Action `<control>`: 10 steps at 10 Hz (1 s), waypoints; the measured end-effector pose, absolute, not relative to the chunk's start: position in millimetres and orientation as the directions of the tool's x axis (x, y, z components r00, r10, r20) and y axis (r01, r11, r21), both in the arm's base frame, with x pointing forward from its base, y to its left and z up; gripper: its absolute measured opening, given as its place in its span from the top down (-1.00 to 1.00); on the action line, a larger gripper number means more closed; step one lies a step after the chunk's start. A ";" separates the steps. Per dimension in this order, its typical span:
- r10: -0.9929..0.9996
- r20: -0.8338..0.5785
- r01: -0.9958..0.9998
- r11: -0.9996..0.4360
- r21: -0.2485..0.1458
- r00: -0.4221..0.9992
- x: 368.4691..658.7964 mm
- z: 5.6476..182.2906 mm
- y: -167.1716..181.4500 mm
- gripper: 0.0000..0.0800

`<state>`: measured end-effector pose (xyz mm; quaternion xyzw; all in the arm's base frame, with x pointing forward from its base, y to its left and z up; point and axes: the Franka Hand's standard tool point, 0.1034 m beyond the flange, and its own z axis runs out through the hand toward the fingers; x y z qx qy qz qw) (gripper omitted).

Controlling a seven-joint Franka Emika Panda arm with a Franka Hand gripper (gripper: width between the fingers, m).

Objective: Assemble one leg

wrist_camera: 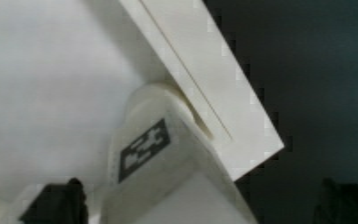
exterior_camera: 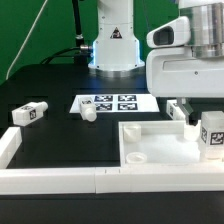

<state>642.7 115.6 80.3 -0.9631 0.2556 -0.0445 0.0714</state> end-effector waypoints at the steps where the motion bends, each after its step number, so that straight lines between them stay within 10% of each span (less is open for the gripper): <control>1: -0.445 0.059 -0.432 -0.888 -0.156 0.894 642.9 79.8 115.0 -0.62; 4: 0.051 0.124 0.057 -0.997 -0.051 0.991 646.4 72.2 111.3 -0.62; 10: -0.276 0.097 -0.267 -0.959 -0.096 0.956 645.9 71.6 111.1 0.29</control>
Offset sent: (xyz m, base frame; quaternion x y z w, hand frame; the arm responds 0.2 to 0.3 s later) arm 0.0215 0.0008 -0.0099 -0.0424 0.0308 -0.5040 0.8621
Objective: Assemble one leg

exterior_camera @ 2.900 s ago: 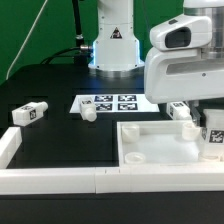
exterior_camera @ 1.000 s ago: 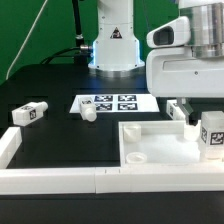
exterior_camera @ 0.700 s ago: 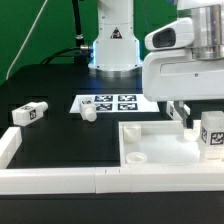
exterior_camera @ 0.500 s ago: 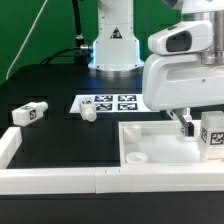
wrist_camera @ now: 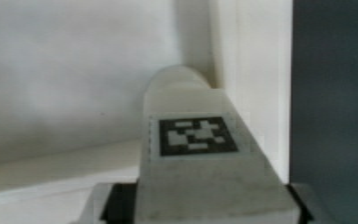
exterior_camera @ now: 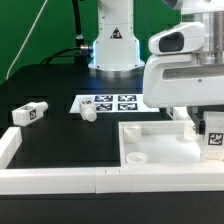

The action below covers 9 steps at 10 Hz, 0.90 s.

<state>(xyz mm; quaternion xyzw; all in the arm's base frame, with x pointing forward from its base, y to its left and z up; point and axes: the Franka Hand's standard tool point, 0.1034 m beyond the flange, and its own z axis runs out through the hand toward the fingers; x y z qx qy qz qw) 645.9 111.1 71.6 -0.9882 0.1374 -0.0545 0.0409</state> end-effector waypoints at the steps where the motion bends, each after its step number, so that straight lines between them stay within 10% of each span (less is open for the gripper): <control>1: -0.397 0.084 -0.388 -0.916 -0.105 0.914 645.9 71.1 109.9 0.29; 6: -0.962 -0.107 -0.964 -0.239 -0.116 0.252 640.7 69.6 110.2 0.29; 9: -0.978 -0.127 -0.982 -0.151 -0.109 0.165 640.7 69.4 110.7 0.29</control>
Offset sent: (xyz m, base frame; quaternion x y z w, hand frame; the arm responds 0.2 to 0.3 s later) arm -0.0113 0.0090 -0.0021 -0.0375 -0.0378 0.4210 0.9055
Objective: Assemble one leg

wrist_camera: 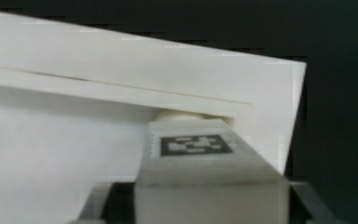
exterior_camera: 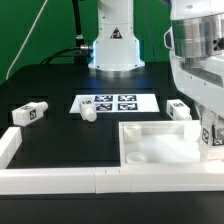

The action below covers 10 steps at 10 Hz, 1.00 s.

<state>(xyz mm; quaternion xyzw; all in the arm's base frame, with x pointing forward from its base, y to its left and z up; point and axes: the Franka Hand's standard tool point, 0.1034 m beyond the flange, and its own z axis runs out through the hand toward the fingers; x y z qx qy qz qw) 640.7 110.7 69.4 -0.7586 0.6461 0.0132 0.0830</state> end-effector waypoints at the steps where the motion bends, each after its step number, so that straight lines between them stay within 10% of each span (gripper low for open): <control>1: -0.975 -0.125 -0.979 -0.170 -0.111 0.183 640.7 69.3 110.8 0.08; 3: -0.909 -0.097 -0.911 -0.391 -0.135 0.404 641.3 70.5 108.3 -0.55; 8: -0.617 -0.021 -0.611 -0.773 -0.171 0.787 637.0 73.0 114.5 -0.62; 10: -0.334 0.046 -0.326 -0.937 -0.123 0.942 637.4 74.3 116.9 -0.62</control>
Offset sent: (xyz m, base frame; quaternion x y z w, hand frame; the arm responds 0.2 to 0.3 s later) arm -0.0039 0.0151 0.0092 0.0000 -0.0903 -0.4153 0.9052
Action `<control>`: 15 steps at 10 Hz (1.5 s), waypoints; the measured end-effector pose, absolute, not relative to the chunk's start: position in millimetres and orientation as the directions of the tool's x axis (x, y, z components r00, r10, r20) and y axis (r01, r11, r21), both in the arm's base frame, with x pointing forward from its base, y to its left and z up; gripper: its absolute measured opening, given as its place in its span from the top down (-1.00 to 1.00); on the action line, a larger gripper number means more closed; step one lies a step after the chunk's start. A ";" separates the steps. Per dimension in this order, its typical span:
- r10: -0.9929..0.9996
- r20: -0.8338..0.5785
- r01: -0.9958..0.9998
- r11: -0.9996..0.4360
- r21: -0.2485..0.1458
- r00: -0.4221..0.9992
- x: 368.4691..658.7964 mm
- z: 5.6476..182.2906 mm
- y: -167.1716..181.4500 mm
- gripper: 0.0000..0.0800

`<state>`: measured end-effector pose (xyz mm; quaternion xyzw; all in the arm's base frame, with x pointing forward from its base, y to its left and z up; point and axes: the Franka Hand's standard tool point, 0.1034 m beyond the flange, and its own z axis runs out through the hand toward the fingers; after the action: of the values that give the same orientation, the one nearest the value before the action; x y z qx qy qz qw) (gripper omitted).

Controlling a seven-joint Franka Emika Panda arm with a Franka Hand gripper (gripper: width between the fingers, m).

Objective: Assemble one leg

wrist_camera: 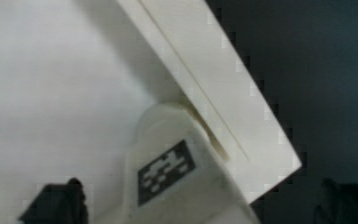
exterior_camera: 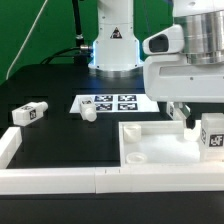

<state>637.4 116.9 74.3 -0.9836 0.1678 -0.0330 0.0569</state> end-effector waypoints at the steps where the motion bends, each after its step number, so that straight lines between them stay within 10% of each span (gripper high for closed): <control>1: -0.149 0.070 -0.142 -0.985 -0.096 0.986 638.6 72.3 111.7 -0.62; 3: -0.105 0.072 -0.098 -0.991 -0.090 0.992 638.7 69.2 104.2 -0.62; 7: -0.262 0.055 -0.256 -0.961 -0.103 0.963 638.3 68.7 105.1 0.29; 12: -0.705 0.009 -0.700 -0.705 -0.112 0.709 636.7 67.9 112.2 0.29; 15: -0.959 -0.101 -0.960 -0.253 -0.120 0.265 638.2 68.4 111.8 0.29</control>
Offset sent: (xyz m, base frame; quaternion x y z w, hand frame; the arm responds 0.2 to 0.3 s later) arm 0.0000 0.0000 0.0000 0.0000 0.0000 0.0000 1.0000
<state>638.2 111.8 68.4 -0.7915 0.6060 0.0037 0.0786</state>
